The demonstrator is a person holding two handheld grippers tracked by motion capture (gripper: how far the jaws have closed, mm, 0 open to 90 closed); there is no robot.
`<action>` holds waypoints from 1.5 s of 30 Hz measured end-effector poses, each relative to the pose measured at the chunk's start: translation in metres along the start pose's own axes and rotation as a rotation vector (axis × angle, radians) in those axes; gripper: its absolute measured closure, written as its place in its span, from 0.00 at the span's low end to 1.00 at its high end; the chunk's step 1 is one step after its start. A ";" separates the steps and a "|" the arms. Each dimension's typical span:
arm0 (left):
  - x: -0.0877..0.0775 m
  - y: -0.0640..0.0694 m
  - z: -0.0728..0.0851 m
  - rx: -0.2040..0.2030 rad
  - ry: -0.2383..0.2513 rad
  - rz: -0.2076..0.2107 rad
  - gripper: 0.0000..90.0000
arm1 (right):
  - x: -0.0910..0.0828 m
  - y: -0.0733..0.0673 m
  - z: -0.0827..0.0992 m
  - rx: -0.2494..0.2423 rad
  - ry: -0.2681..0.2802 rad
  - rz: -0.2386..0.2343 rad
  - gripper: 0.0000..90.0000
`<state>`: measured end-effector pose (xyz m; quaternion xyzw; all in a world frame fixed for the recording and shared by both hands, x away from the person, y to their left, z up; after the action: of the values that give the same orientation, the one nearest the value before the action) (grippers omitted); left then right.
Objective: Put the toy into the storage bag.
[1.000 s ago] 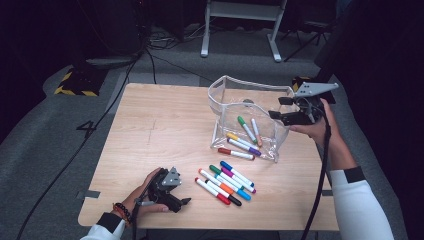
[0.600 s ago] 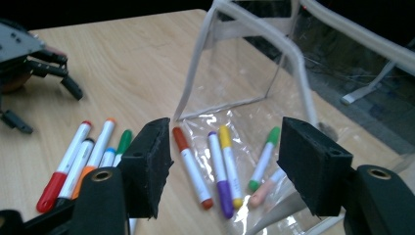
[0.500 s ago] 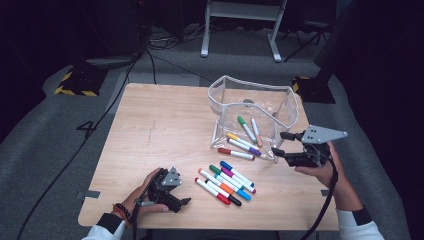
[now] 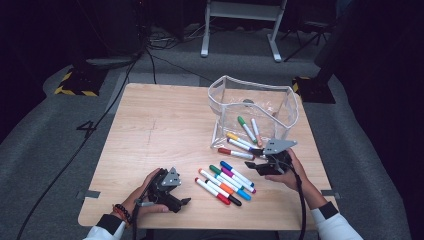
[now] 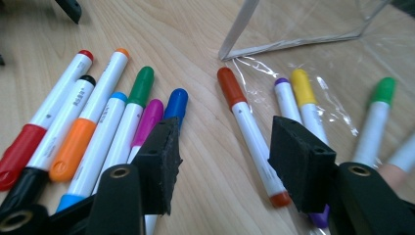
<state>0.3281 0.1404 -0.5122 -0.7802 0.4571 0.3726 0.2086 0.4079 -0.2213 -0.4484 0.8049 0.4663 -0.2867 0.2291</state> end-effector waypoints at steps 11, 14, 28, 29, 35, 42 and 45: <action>0.000 0.006 0.000 -0.046 0.002 -0.038 0.08 | 0.049 0.007 -0.006 -0.019 -0.040 -0.014 0.60; -0.001 0.009 0.002 -0.052 0.005 -0.043 0.08 | 0.061 0.005 -0.010 -0.047 -0.056 -0.020 0.59; -0.005 0.015 0.006 -0.062 0.003 -0.051 0.08 | 0.094 0.008 -0.016 -0.047 -0.096 -0.017 0.55; -0.005 0.015 0.006 -0.062 0.004 -0.051 0.08 | 0.095 0.007 -0.016 -0.040 -0.093 -0.021 0.56; -0.005 0.015 0.006 -0.061 0.003 -0.051 0.08 | 0.097 0.010 -0.013 0.024 -0.066 -0.099 0.74; -0.005 0.014 0.006 -0.060 0.003 -0.050 0.08 | 0.093 0.009 -0.011 0.014 -0.075 -0.109 0.83; -0.005 0.014 0.006 -0.054 0.004 -0.045 0.08 | 0.088 0.009 -0.008 0.008 -0.086 -0.087 0.83</action>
<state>0.3122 0.1401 -0.5123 -0.7964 0.4298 0.3783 0.1948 0.4538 -0.1656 -0.5011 0.7716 0.4897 -0.3325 0.2331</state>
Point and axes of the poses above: each handheld gripper's, and its own axes: x roughly forward along the jaws, z roughly out of its underside, y roughly to its right, the point moved 1 cm from there along x, roughly forward along the jaws, and after that the axes turned 3 degrees about -y, right-handed, at the moved point
